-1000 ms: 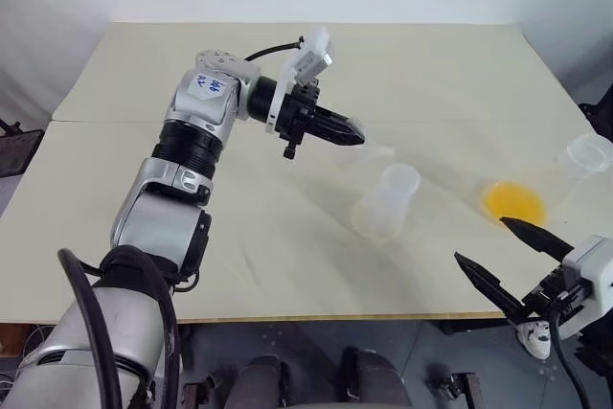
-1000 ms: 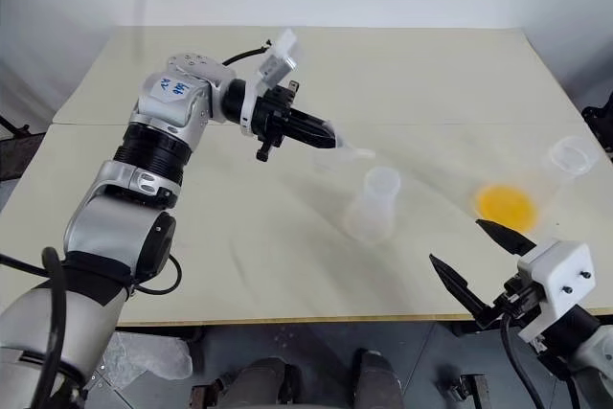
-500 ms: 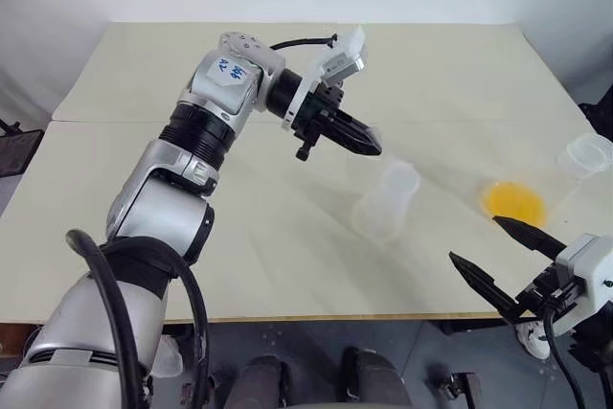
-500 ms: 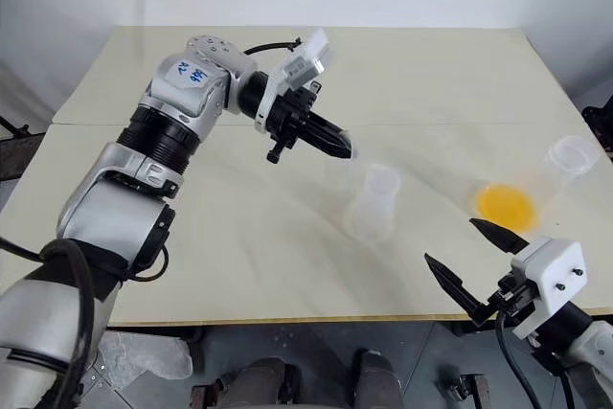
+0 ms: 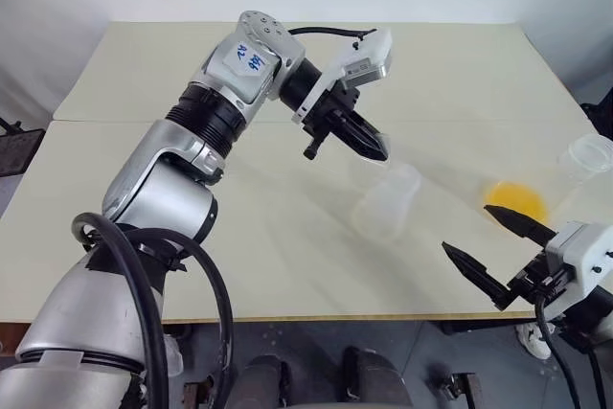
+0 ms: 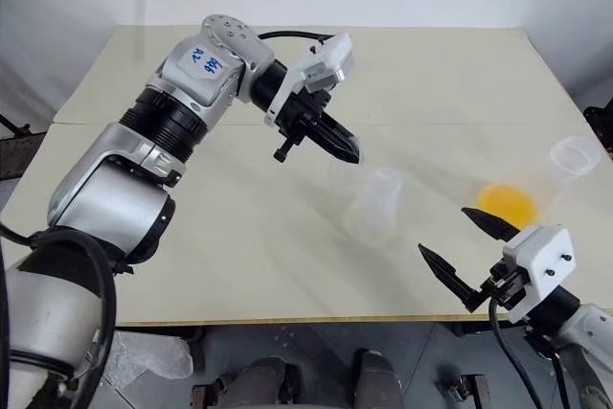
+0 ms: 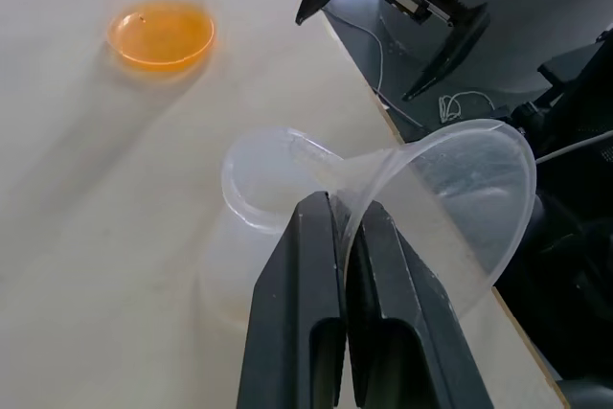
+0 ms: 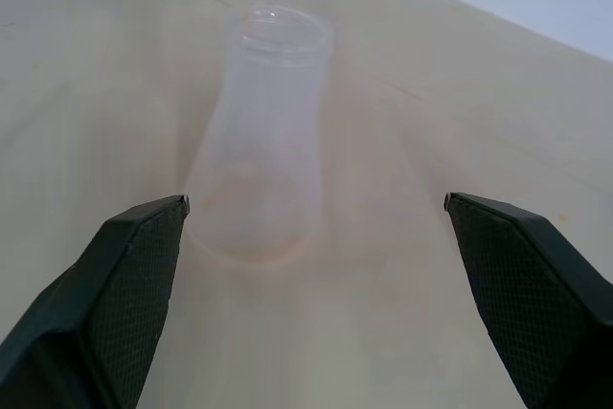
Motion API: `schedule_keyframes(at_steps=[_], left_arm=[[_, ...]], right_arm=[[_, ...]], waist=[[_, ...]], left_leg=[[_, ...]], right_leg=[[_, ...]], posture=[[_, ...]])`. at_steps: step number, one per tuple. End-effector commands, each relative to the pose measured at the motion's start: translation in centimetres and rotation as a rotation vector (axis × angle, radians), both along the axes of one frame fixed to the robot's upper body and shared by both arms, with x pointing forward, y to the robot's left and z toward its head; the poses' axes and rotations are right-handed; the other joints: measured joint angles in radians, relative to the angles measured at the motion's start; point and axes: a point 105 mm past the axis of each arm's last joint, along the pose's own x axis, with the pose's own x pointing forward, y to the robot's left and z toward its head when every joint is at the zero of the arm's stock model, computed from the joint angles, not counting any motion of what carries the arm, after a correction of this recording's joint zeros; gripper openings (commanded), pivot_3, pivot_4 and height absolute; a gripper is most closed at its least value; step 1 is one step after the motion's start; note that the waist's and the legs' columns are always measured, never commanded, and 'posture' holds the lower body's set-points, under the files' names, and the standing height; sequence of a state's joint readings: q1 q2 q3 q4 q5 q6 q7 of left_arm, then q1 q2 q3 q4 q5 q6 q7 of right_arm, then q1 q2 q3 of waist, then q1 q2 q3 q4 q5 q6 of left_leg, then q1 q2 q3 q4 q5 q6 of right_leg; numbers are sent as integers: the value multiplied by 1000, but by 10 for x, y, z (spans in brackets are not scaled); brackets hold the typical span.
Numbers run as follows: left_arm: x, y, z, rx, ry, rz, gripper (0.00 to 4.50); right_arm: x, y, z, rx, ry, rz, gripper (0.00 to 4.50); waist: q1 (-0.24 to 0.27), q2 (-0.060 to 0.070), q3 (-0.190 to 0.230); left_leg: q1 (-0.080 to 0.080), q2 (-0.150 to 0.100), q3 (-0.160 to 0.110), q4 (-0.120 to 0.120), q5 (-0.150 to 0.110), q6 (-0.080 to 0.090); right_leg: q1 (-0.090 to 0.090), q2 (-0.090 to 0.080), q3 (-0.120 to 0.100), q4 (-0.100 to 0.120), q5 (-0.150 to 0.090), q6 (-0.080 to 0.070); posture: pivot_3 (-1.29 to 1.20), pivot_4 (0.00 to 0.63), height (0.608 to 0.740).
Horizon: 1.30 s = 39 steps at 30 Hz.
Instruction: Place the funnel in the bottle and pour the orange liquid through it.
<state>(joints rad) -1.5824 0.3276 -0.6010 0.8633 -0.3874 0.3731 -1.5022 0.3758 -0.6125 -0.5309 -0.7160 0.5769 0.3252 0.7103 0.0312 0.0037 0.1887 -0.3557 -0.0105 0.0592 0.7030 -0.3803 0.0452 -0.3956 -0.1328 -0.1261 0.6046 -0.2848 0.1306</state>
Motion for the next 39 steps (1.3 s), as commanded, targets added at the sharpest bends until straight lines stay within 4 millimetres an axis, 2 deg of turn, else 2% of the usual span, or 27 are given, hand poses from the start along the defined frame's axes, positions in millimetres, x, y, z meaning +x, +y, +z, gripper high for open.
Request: schedule_keyframes(at_steps=[1, 13, 36, 39], left_arm=[[-13, -5, 12, 41, -13, -120, 52], [-4, -8, 8, 104, -96, -107, 52], [-12, -30, 10, 168, -175, -174, 52], [-13, -32, 9, 172, -169, -178, 747]], right_arm=[[-2, 4, 7, -6, -42, 2, 4500], [-5, 6, 3, 7, -41, -19, 4500], [-5, 10, -1, 17, -42, -27, 4500], [-6, 12, -1, 18, -42, -29, 4500]], waist=[[1, 0, 0], [3, 0, 0], [20, 0, 0], [19, 0, 0]], left_leg=[[0, 0, 0, 0, 0, 0], [-1, -1, 1, 0, 0, 1], [-2, -1, 4, 1, -1, 4], [-2, -1, 4, 1, -1, 4]], right_leg=[[0, 0, 0, 0, 0, 0], [-1, 0, 1, -1, 0, 0], [-1, 0, 3, -4, 0, 0], [-2, 0, 3, -3, 0, 0]], posture=[[0, 150, 740], [0, 150, 740], [0, 150, 740], [0, 150, 740]])
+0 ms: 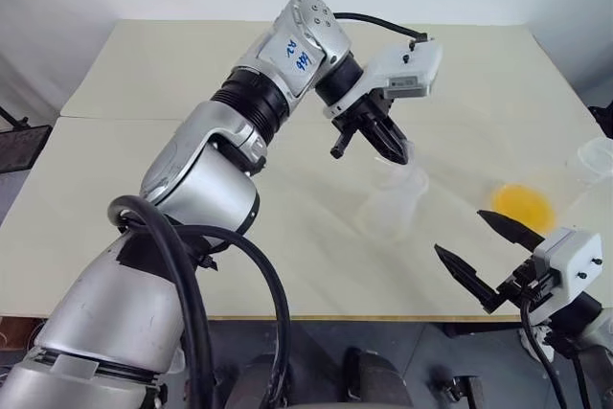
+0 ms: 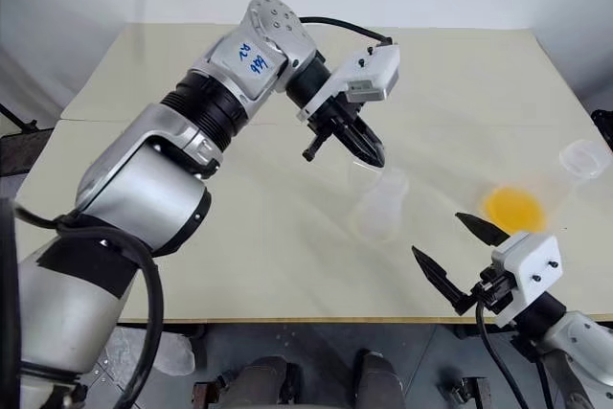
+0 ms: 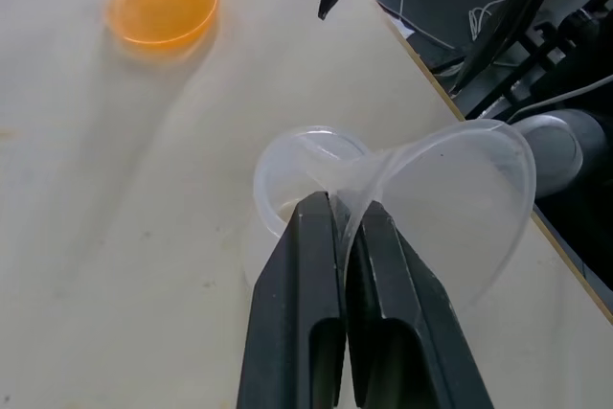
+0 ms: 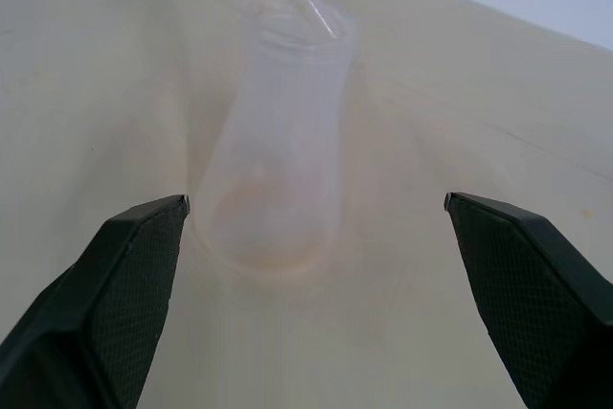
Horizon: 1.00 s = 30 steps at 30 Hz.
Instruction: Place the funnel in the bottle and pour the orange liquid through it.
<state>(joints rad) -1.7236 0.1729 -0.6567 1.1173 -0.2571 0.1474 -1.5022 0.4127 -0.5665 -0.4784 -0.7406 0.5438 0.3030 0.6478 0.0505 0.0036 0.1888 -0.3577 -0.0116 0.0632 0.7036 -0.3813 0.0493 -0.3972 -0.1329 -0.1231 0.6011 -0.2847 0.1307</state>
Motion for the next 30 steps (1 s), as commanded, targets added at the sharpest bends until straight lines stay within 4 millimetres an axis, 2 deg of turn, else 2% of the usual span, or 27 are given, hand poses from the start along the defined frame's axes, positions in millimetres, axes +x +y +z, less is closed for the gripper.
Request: schedule_keyframes(at_steps=[1, 12, 30], left_arm=[[-16, -2, 10, 61, 12, -106, 1001], [-16, -4, 8, 83, -12, -119, 4477], [-16, -12, 20, 49, -52, -125, 4477]], right_arm=[[-4, 7, 7, -12, -48, 11, 4500], [-9, 5, 4, -11, -47, -7, 4500], [-10, 4, 1, -6, -54, -25, 4500]], waist=[[0, 0, 0], [1, 0, 0], [2, 0, 0]], left_leg=[[0, 0, 0, 0, 0, 0], [0, 0, 0, 0, 0, 1], [-1, -2, 1, 0, -1, 2]], right_leg=[[0, 0, 0, 0, 0, 0], [0, 0, 0, 0, 0, 0], [0, -1, 1, -1, 0, 1]], posture=[[0, 150, 740], [0, 150, 740], [0, 150, 740]])
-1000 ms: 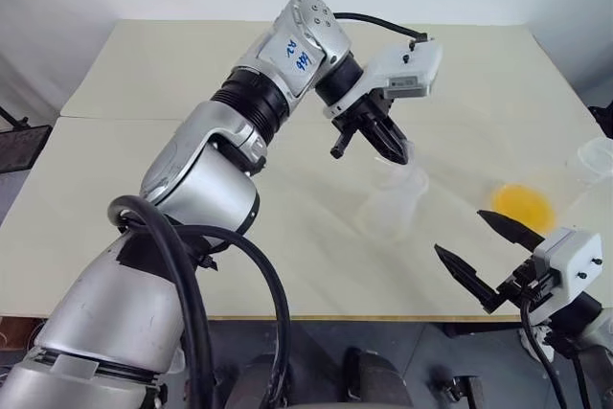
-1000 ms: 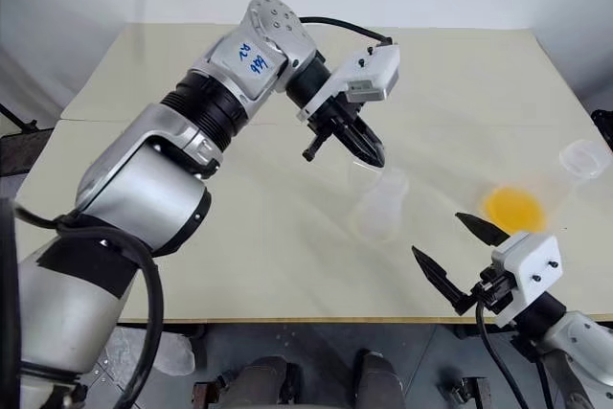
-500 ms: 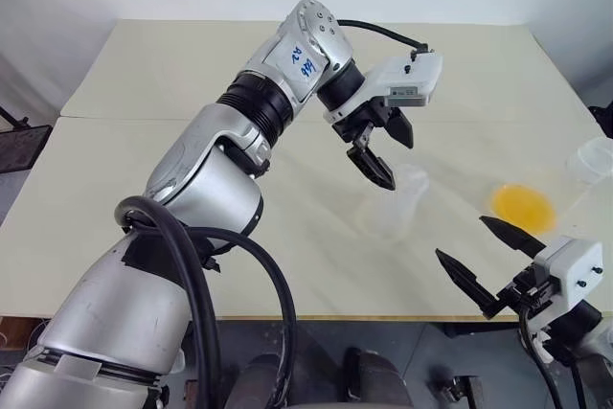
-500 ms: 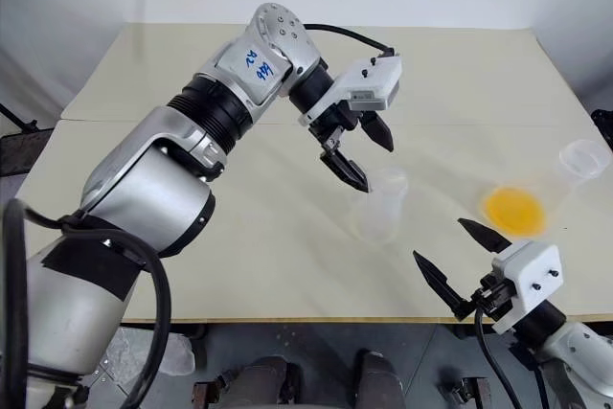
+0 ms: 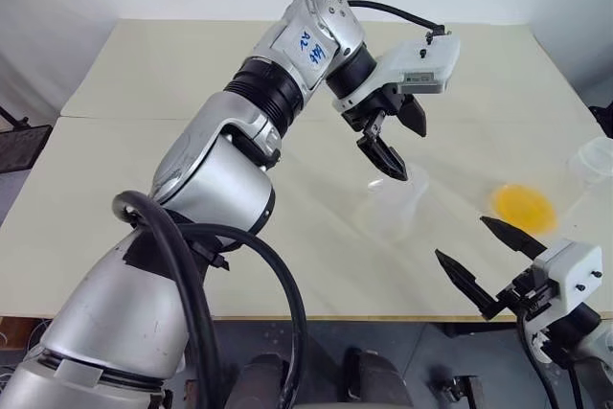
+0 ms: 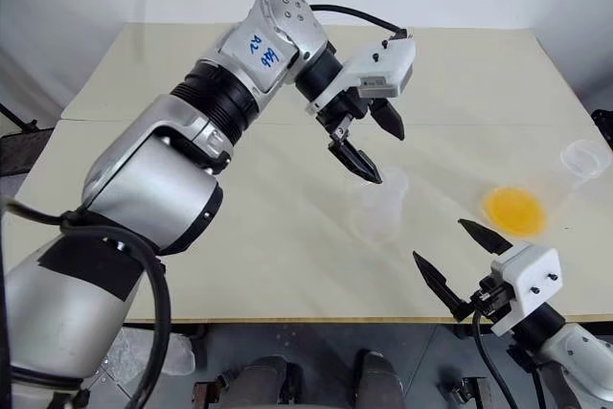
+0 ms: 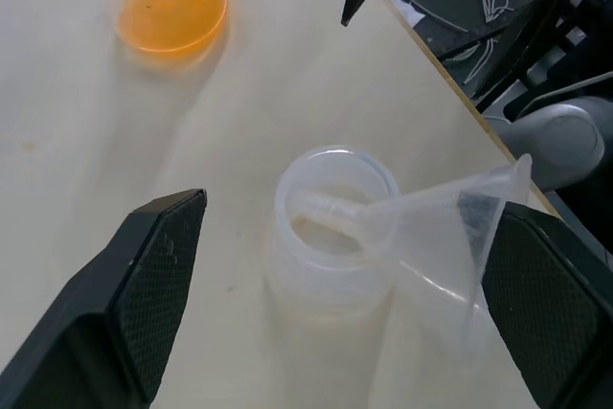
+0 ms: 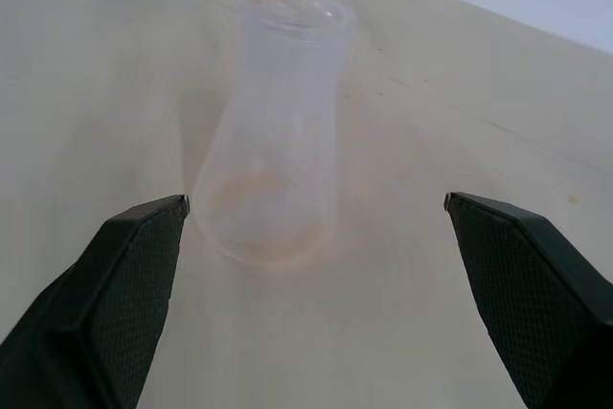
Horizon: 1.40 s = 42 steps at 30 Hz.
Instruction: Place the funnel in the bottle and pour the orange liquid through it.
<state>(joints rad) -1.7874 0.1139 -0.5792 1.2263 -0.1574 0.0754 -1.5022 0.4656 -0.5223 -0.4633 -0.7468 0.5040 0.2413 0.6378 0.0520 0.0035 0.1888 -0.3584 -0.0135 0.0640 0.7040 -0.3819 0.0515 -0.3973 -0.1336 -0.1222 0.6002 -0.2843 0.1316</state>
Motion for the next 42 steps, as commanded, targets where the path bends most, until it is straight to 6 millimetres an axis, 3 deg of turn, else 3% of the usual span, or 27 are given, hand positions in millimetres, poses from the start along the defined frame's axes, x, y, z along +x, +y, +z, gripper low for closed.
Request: schedule_keyframes(at_steps=[1, 42], left_arm=[[-16, -2, 10, 46, 9, -112, 4477], [-17, -20, 17, 4, 36, -36, 4477]], right_arm=[[-4, 4, 8, -8, -41, 5, 4500], [-6, 3, 6, -9, -42, -11, 4500]], waist=[[0, 0, 0], [0, 0, 0]], left_leg=[[0, 0, 0, 0, 0, 0], [0, -2, 0, 0, 0, 0]], right_leg=[[0, 0, 0, 0, 0, 0], [0, 0, 0, 0, 0, 1]], posture=[[0, 150, 740], [0, 150, 740]])
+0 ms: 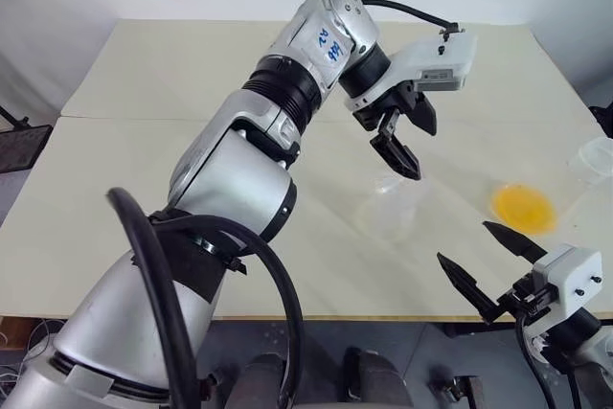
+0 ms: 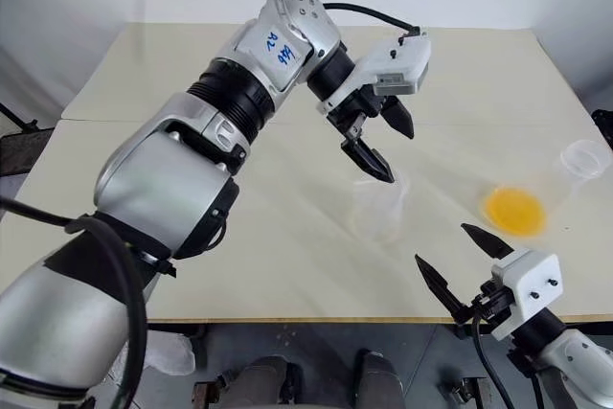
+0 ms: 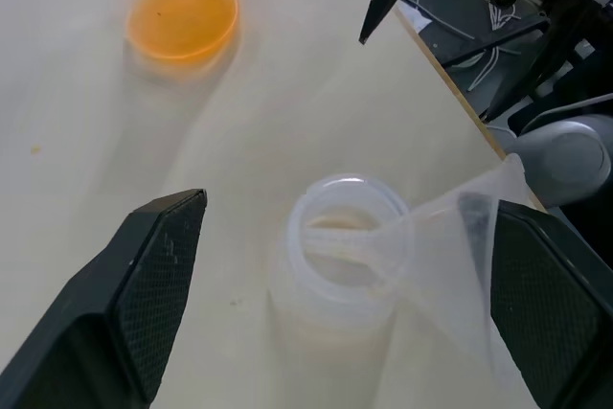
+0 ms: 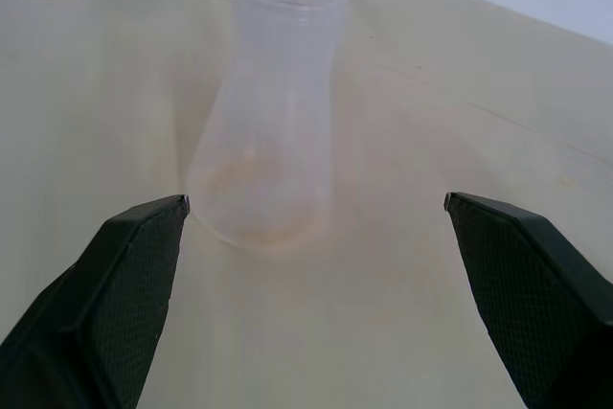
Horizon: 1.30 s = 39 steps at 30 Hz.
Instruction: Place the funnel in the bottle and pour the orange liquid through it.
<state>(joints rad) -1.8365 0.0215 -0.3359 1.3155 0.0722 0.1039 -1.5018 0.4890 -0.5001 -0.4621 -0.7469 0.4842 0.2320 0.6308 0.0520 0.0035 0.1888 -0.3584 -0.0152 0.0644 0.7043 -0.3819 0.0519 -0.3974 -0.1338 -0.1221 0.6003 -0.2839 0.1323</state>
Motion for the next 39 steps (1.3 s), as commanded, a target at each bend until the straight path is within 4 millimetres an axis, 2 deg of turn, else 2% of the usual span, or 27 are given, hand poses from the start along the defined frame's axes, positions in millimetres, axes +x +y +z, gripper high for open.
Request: schedule_keyframes(at_steps=[1, 25, 30, 35, 39], left_arm=[[-12, -5, 13, 8, 14, -57, 4477], [6, -16, 21, -136, -44, 105, 4477], [8, -19, 29, -199, -47, 137, 4477], [7, -13, 46, -298, -11, 131, 4477], [13, 5, 54, -389, 26, 114, 4477]], right_arm=[[-3, 6, 11, -11, -53, 17, 4500], [-1, 6, 12, -13, -61, 10, 4500], [0, 6, 13, -14, -63, 11, 4500], [-1, 6, 14, -15, -63, 7, 4500], [-3, 4, 15, -16, -59, -2, 4500]], waist=[[-1, 0, 0], [0, 0, 0], [-1, 0, 0], [-1, 0, 0], [-3, 0, 0]], left_leg=[[0, 0, 0, 0, 0, 0], [0, 0, 0, 0, 0, 0], [0, -1, 0, 0, 0, 0], [0, -1, 0, 0, 0, 0], [1, -1, 0, 0, 0, 0]], right_leg=[[0, 0, 0, 0, 0, 0], [0, 0, 0, 0, 0, 0], [0, 0, 0, 0, 0, 1], [0, 0, 0, 0, 0, 1], [0, 0, 0, 1, 0, 1]], posture=[[0, 150, 740], [0, 150, 740], [0, 150, 740], [0, 150, 740], [0, 150, 740]])
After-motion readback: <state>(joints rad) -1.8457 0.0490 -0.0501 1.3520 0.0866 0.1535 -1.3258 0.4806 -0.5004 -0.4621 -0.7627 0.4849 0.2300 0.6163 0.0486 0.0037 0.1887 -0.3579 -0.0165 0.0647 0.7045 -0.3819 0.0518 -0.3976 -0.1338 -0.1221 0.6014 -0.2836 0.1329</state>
